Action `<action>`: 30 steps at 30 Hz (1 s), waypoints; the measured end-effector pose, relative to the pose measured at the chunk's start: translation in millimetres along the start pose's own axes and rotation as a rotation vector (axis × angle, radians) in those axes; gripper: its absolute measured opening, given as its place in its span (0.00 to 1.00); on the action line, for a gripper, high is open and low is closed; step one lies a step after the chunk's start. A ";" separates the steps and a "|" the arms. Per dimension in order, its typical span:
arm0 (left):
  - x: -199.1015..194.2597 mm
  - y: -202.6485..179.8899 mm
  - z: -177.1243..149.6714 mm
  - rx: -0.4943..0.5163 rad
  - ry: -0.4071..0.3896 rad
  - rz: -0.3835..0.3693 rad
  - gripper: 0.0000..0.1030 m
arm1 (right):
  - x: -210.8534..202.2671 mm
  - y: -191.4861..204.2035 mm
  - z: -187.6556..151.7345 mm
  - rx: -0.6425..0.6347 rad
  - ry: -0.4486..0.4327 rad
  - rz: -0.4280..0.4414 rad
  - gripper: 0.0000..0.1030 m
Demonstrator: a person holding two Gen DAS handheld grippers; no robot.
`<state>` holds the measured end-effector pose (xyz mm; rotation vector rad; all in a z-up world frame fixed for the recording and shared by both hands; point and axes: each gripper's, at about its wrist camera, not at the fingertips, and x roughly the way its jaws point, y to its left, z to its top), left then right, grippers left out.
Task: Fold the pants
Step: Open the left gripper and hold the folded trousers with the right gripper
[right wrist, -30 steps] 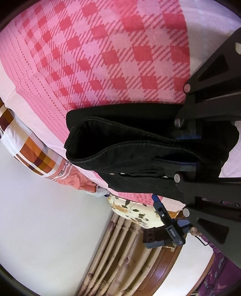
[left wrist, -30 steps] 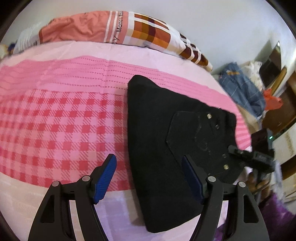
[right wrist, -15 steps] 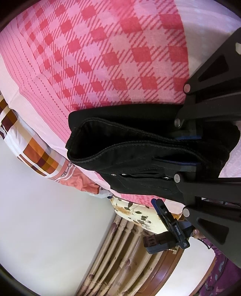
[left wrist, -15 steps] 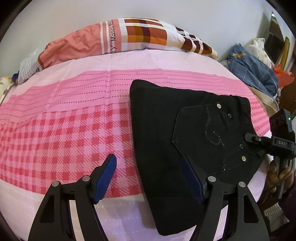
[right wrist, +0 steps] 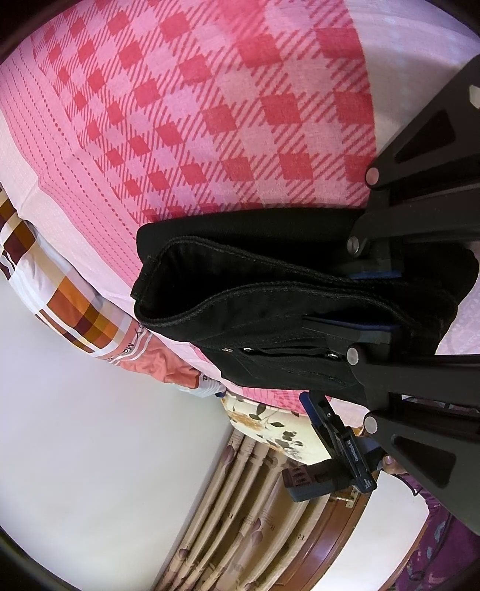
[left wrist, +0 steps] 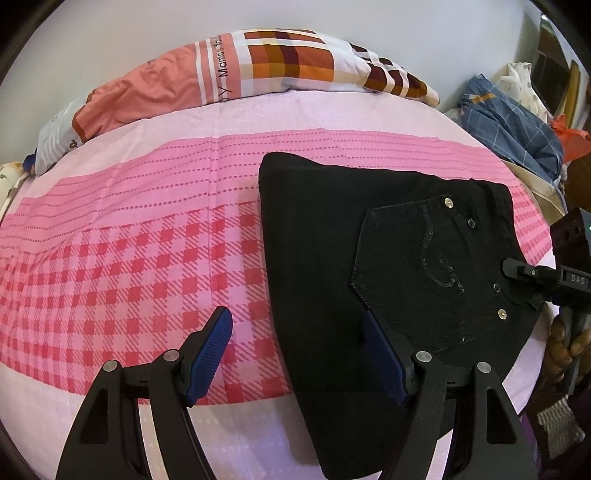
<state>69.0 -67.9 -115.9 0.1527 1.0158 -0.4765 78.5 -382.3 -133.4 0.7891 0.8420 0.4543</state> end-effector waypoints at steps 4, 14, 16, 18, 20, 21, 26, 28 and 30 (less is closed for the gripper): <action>2.6 -0.1 0.8 0.006 0.002 0.009 0.74 | -0.2 0.2 0.0 0.001 0.000 0.000 0.12; 7.7 3.2 2.2 0.007 0.011 0.032 0.83 | -0.3 0.3 -0.4 0.001 0.001 -0.001 0.12; 8.0 2.9 2.3 0.011 0.014 0.035 0.84 | -0.4 0.2 -0.3 0.001 0.000 -0.001 0.12; 7.9 3.3 2.6 0.012 0.017 0.035 0.84 | -0.2 -0.1 -0.1 0.000 0.001 -0.001 0.12; 7.7 2.9 2.5 0.019 0.022 0.037 0.84 | -0.1 -0.1 0.0 0.000 0.001 -0.001 0.12; 8.0 2.9 2.6 0.023 0.024 0.038 0.84 | -0.1 -0.1 0.0 0.001 0.002 -0.001 0.12; 9.6 5.8 2.5 0.017 0.030 0.027 0.84 | -0.2 -0.2 0.1 -0.001 0.001 0.000 0.12; 11.3 7.3 1.9 0.014 0.034 0.025 0.86 | -0.2 0.0 0.0 0.000 0.001 -0.001 0.12; 12.2 8.3 1.6 0.010 0.037 0.031 0.88 | -0.1 -0.2 -0.1 0.001 0.001 0.000 0.12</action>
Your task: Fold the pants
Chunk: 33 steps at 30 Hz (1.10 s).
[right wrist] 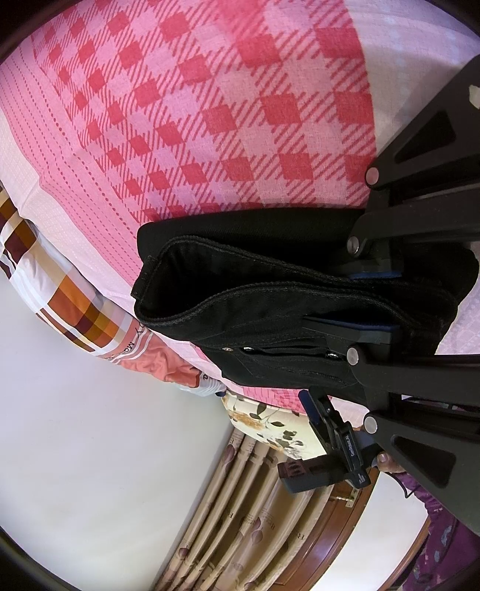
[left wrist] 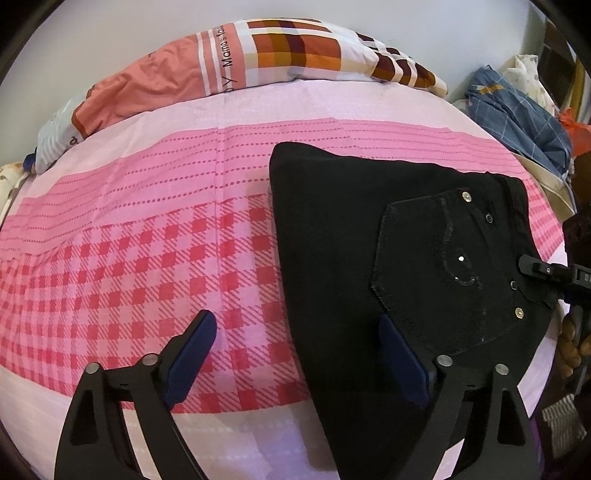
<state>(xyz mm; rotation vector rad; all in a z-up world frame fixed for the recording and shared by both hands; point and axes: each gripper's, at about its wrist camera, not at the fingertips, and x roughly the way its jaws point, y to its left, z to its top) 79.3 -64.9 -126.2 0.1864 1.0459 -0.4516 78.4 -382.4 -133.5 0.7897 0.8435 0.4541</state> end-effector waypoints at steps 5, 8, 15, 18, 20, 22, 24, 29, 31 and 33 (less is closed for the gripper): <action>2.5 -1.1 1.8 0.014 0.004 0.012 0.89 | 0.2 -0.4 0.2 0.002 0.000 0.000 0.12; 4.2 -2.3 3.7 0.021 0.013 0.015 0.89 | -1.1 -0.3 0.5 0.006 -0.002 0.002 0.12; 6.0 -4.4 7.0 0.040 0.027 0.023 0.91 | -1.4 -0.1 2.0 0.012 -0.003 0.004 0.12; 8.7 -3.6 8.2 0.036 0.036 0.024 0.93 | -1.7 0.1 1.7 0.014 -0.003 0.003 0.12; 11.1 -3.0 8.8 0.032 0.039 0.021 0.93 | -1.6 0.2 1.5 0.013 -0.004 0.003 0.12; 13.1 -1.9 9.5 0.031 0.045 0.021 0.95 | -1.5 -0.3 1.8 0.017 -0.003 0.003 0.12; 14.1 -1.3 10.7 0.035 0.049 0.019 0.96 | -1.5 0.1 1.6 0.020 -0.004 0.003 0.12; 17.4 -1.2 14.5 0.075 0.060 0.016 0.99 | -0.3 0.6 2.4 0.028 -0.003 -0.001 0.12; 17.9 -1.0 15.5 0.099 0.061 0.004 0.99 | -0.1 0.9 2.3 0.028 -0.004 -0.001 0.12; 19.3 0.9 16.7 0.113 0.062 -0.019 0.99 | 0.1 1.2 2.3 0.028 -0.004 0.000 0.12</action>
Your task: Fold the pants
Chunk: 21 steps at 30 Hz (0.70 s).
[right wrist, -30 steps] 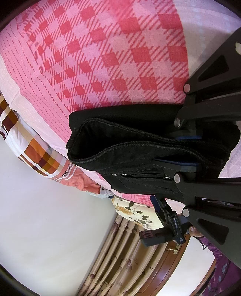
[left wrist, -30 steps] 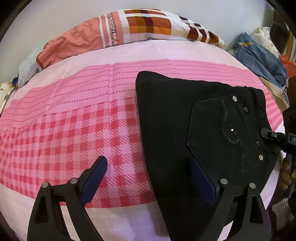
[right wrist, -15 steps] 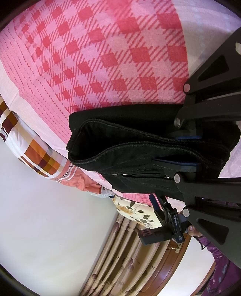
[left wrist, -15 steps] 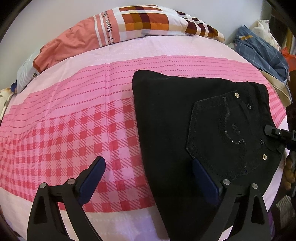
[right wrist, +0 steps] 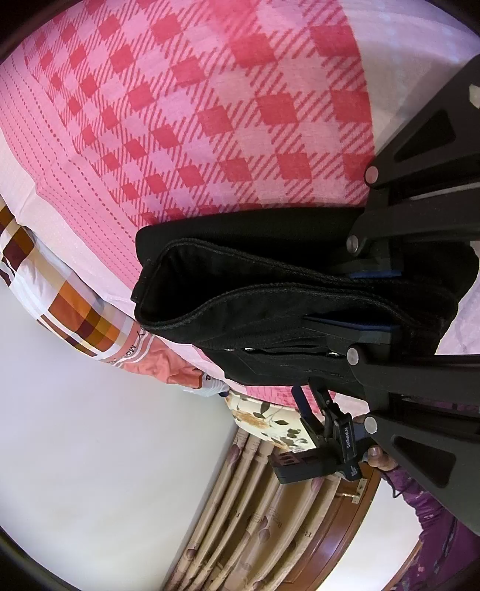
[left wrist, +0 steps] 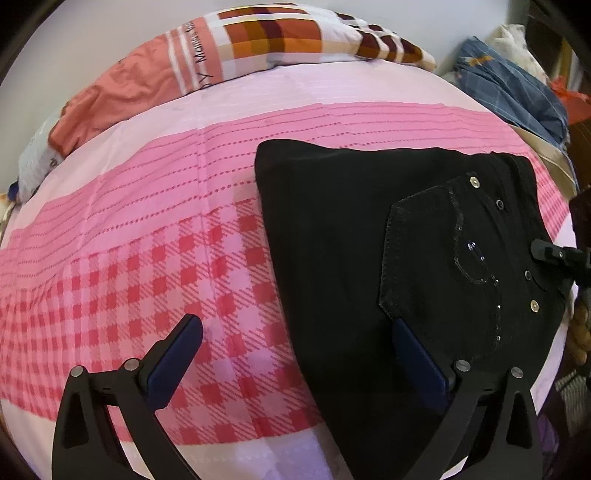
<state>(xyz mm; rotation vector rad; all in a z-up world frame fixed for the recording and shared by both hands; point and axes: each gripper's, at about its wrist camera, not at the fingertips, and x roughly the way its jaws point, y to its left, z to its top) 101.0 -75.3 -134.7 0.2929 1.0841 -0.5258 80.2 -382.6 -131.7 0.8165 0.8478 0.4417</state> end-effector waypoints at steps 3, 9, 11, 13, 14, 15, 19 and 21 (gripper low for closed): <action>3.3 6.9 3.3 -0.014 -0.003 -0.078 0.99 | 0.8 0.9 0.0 0.001 0.001 0.002 0.12; 16.7 13.3 10.5 -0.088 0.034 -0.212 0.99 | 0.5 -1.1 -0.1 0.007 0.003 0.007 0.12; 18.2 11.6 15.9 -0.073 0.031 -0.245 0.99 | 0.8 -1.8 0.4 0.011 0.008 0.010 0.12; 19.1 7.6 20.0 -0.051 0.037 -0.288 0.99 | 1.0 -4.9 3.8 0.028 0.029 0.021 0.13; 20.0 5.3 22.6 -0.035 0.043 -0.319 0.99 | 1.5 -6.1 5.6 0.041 0.040 0.030 0.14; 20.7 1.9 24.1 -0.018 0.052 -0.326 0.99 | 1.9 -6.9 7.1 0.053 0.050 0.038 0.16; 22.0 -14.7 27.3 0.049 0.068 -0.263 0.99 | -3.5 6.2 9.8 -0.003 0.039 -0.017 0.30; 21.8 -14.2 27.9 0.044 0.064 -0.273 0.98 | -14.2 14.5 14.9 -0.040 0.008 -0.052 0.50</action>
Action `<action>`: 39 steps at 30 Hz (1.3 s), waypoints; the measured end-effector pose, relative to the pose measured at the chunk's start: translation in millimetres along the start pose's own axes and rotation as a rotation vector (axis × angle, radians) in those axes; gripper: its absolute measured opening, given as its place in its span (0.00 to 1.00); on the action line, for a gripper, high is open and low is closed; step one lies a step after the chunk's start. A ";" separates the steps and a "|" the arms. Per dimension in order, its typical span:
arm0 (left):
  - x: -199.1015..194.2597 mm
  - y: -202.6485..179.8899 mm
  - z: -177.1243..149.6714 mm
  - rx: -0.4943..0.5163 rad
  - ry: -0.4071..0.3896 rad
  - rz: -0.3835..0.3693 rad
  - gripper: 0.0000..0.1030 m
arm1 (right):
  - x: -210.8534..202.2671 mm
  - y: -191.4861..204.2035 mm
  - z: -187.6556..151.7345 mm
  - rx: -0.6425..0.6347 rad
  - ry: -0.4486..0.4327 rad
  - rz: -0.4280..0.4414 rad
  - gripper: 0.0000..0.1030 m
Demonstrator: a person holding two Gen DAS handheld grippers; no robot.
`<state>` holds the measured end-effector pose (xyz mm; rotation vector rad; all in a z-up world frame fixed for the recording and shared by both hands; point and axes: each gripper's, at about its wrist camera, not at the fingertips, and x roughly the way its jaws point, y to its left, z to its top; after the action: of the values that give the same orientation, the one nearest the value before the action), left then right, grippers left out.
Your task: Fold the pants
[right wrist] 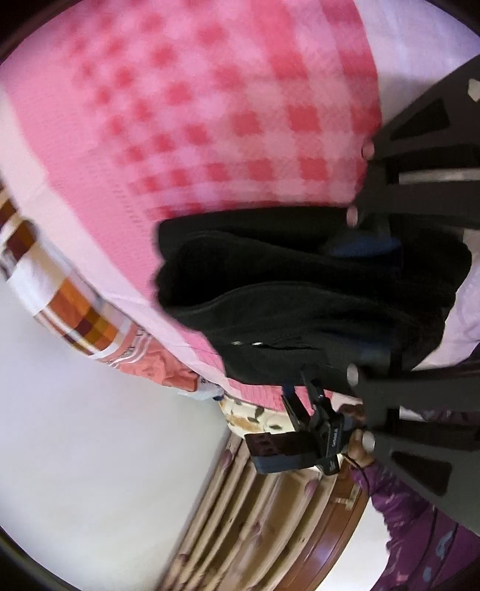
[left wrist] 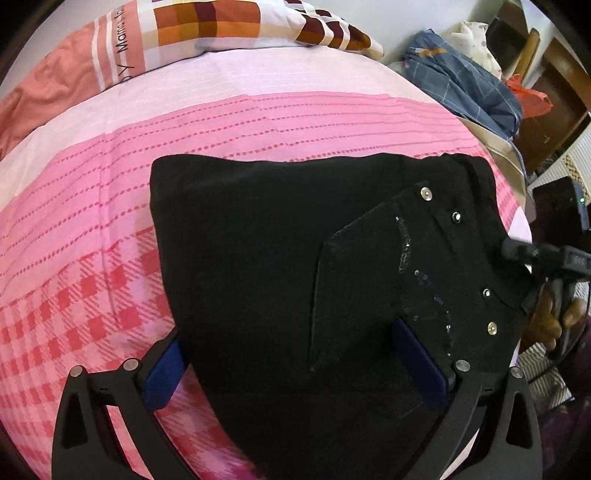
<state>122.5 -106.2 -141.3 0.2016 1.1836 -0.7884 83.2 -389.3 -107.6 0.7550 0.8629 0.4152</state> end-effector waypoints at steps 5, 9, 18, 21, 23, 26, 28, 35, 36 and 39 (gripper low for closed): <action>-0.7 3.9 -0.2 0.011 -0.012 -0.020 0.97 | -25.2 -4.1 14.2 -0.024 -0.044 -0.087 0.63; -2.1 13.0 -0.3 -0.001 -0.030 -0.049 0.97 | -14.6 -16.0 13.1 0.011 0.000 -0.078 0.65; -2.3 13.0 -6.6 0.009 -0.072 -0.078 1.00 | 30.1 13.0 14.5 -0.084 0.100 -0.071 0.40; -3.5 15.3 -7.9 0.014 -0.079 -0.094 1.00 | 27.6 3.6 15.3 -0.074 0.125 -0.075 0.29; -4.3 18.5 -7.4 0.005 -0.080 -0.113 1.00 | 27.4 1.5 16.5 -0.084 0.141 -0.075 0.28; -6.0 23.3 -7.3 -0.017 -0.089 -0.147 1.00 | 31.2 2.8 22.1 -0.108 0.180 -0.093 0.34; -6.4 25.6 -5.9 -0.024 -0.088 -0.164 1.00 | 34.0 2.3 26.2 -0.110 0.200 -0.090 0.38; -7.0 39.3 2.2 -0.111 -0.081 -0.241 0.99 | 36.7 -3.2 29.5 -0.047 0.202 -0.098 0.34; -7.0 36.7 2.1 -0.101 -0.080 -0.214 0.95 | 37.1 2.3 26.7 -0.080 0.194 -0.129 0.33; -6.5 18.2 -1.1 -0.021 -0.091 -0.047 0.80 | 35.5 8.7 20.8 -0.101 0.165 -0.166 0.29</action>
<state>132.4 -89.6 -140.6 0.1198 1.1134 -0.8172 120.7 -370.8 -111.1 0.5567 1.0438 0.3733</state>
